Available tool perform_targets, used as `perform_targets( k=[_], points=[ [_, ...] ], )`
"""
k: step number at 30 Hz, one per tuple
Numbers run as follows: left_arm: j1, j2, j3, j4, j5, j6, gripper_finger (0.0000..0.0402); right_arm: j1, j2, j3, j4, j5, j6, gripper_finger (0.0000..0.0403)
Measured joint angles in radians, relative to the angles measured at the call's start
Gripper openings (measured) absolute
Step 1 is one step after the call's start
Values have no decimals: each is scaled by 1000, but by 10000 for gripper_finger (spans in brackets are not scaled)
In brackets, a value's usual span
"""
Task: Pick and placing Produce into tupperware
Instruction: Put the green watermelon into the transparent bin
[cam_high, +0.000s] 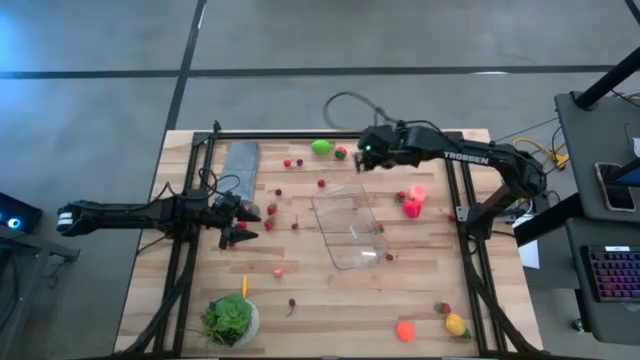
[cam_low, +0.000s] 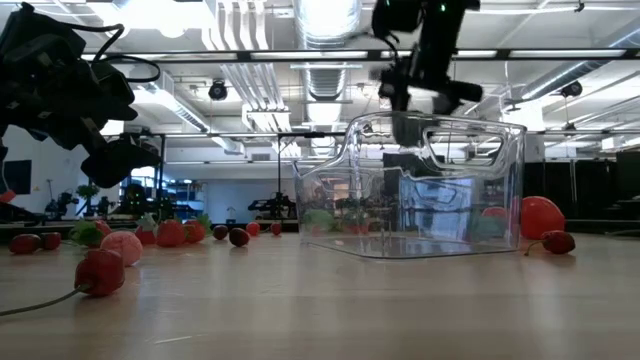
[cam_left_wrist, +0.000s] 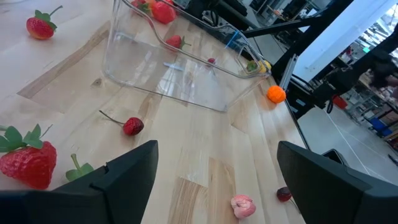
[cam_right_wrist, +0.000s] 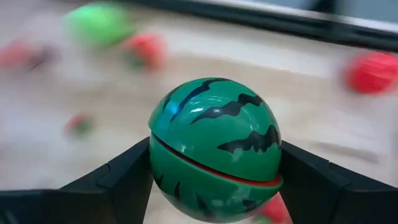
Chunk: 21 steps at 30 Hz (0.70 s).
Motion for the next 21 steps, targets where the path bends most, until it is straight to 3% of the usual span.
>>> perform_targets(
  k=[4, 9, 15, 21],
  points=[
    [0, 0, 0, 0, 0, 0, 314, 125, 0, 32, 53, -115, -138, 285],
    [0, 0, 0, 0, 0, 0, 314, 250, 0, 39, 56, -154, -176, 288],
    [0, 1, 0, 0, 0, 0, 314, 321, 31, 26, 47, -190, -207, 291],
    [0, 4, 0, 0, 0, 0, 314, 354, 97, 41, 47, -189, -198, 322]
  ],
)
